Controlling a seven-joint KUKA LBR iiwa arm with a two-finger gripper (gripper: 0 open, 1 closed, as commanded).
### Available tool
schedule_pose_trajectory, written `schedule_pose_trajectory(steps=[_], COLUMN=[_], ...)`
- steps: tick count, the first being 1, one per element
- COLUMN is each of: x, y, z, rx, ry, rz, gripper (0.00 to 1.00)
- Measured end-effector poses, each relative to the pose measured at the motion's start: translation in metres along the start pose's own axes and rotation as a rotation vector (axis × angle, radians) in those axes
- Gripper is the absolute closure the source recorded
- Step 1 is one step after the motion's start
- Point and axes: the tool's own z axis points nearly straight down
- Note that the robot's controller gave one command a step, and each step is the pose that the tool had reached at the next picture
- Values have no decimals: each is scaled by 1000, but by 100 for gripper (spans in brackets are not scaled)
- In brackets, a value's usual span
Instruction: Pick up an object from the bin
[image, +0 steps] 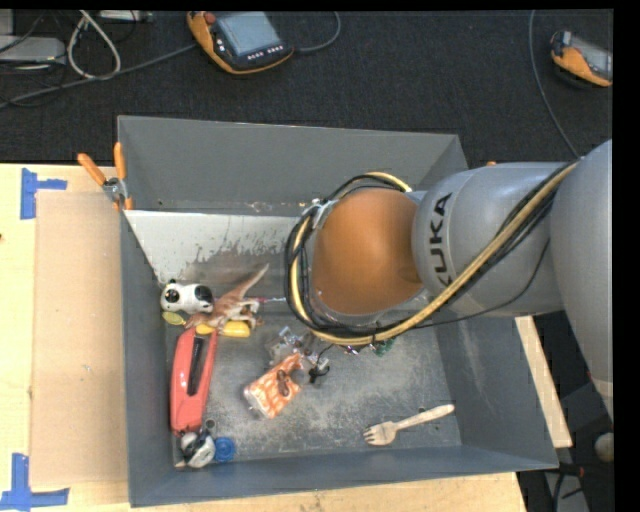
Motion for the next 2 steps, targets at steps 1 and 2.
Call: schedule_pose_trajectory(steps=[1,2], x=[6,4], y=[-2,3], z=[-26,-103], rx=[-9,-10], ry=[12,8], rz=[1,34], gripper=[100,100])
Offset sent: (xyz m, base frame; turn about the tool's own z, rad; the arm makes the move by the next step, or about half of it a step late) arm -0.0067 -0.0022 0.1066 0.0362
